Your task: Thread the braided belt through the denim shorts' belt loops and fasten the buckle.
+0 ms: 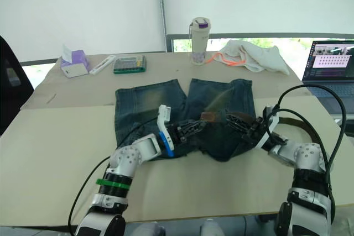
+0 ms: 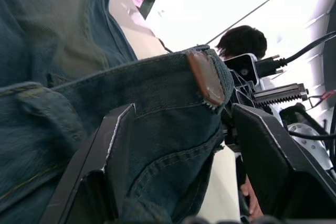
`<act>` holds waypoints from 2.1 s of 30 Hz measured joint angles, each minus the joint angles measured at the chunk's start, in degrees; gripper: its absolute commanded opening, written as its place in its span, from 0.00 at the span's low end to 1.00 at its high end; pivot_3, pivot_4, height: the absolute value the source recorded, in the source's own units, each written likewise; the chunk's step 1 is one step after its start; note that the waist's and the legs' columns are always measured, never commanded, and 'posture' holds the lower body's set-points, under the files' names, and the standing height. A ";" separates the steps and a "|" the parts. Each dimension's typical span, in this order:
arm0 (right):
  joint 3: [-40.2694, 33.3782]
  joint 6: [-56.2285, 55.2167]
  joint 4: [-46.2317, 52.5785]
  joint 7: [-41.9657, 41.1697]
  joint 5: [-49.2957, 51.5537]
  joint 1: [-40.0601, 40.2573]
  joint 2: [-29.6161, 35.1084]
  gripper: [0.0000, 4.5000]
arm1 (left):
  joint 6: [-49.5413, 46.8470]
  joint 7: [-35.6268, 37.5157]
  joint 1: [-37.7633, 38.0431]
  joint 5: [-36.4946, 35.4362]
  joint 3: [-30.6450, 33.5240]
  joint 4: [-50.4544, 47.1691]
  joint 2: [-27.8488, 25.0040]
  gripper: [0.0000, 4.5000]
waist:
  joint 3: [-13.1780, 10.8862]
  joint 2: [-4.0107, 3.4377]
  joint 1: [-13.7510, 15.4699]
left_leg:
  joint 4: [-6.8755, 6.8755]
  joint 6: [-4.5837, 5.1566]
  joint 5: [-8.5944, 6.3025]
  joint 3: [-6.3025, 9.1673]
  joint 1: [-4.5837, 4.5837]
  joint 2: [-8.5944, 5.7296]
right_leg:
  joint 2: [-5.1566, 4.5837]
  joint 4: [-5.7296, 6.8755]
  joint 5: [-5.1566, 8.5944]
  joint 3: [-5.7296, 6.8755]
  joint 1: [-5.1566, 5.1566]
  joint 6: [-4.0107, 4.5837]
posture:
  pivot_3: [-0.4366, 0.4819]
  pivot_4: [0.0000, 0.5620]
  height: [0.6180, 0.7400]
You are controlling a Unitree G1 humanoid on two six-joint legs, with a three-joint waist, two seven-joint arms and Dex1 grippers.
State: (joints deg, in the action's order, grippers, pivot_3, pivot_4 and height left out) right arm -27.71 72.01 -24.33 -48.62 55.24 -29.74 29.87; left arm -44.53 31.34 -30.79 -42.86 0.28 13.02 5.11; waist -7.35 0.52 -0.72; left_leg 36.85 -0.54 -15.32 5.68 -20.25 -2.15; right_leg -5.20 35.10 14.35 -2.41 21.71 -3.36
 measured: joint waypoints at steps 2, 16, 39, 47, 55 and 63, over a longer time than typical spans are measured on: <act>0.10 -0.01 0.00 -0.02 -0.01 0.18 0.00 0.00 | 0.27 0.85 -0.24 -0.01 0.13 0.08 0.48 0.69 | 0.00 0.00 -0.01 | 0.00 0.00 0.00 -0.01 0.00 0.00 | 0.00 0.00 0.00 -0.01 0.00 0.00 | 0.48 0.27 1.00; 2.14 -0.76 0.35 -2.09 -0.09 1.24 0.67 0.00 | 0.53 0.89 -0.22 -1.21 3.69 0.07 2.94 0.14 | 0.00 0.00 0.00 | 0.00 0.00 0.00 0.00 0.00 0.00 | 0.00 0.00 0.00 -0.01 -0.01 -0.01 | 0.48 0.27 1.00; 6.85 -9.82 22.54 -11.02 -3.90 15.82 11.92 0.97 | 2.98 -2.21 5.29 3.96 2.19 -6.37 -1.54 0.00 | -0.07 0.12 -0.25 | 0.00 -0.02 0.00 -0.01 0.04 0.02 | 0.01 -0.01 0.04 -0.04 -0.02 -0.07 | 0.48 0.27 1.00; 14.58 -8.64 36.30 0.63 -1.09 17.12 0.25 0.97 | 1.88 -4.35 6.46 4.86 1.46 -10.27 -4.60 0.00 | 0.04 0.05 0.30 | 0.00 -0.02 0.00 0.06 0.01 0.00 | -0.04 -0.04 0.03 0.01 -0.01 -0.07 | 0.48 0.27 1.00; 17.52 -16.36 36.13 5.53 -6.80 19.47 -3.72 0.97 | 2.31 -5.49 6.99 5.04 1.39 -9.85 -3.46 0.00 | 0.04 0.04 0.46 | 0.00 -0.04 0.01 0.07 0.00 -0.03 | -0.05 -0.01 0.02 -0.01 0.06 -0.06 | 0.48 0.27 1.00; 14.44 -16.48 36.17 7.43 -5.14 19.36 -3.21 0.97 | 1.54 -6.51 3.88 7.29 -0.59 -4.50 -1.31 0.00 | 0.04 0.04 0.51 | -0.01 -0.03 0.01 0.05 0.01 -0.04 | -0.03 -0.03 0.03 0.00 0.02 -0.07 | 0.48 0.27 1.00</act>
State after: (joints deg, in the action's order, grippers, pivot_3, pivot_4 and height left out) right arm -13.27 55.53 11.84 -41.19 50.11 -10.38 26.67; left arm -42.99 24.83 -26.91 -35.57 -0.30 8.52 3.80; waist -7.31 0.56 -0.21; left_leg 36.84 -0.56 -15.32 5.73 -20.24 -2.19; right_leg -5.24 35.08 14.38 -2.41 21.73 -3.43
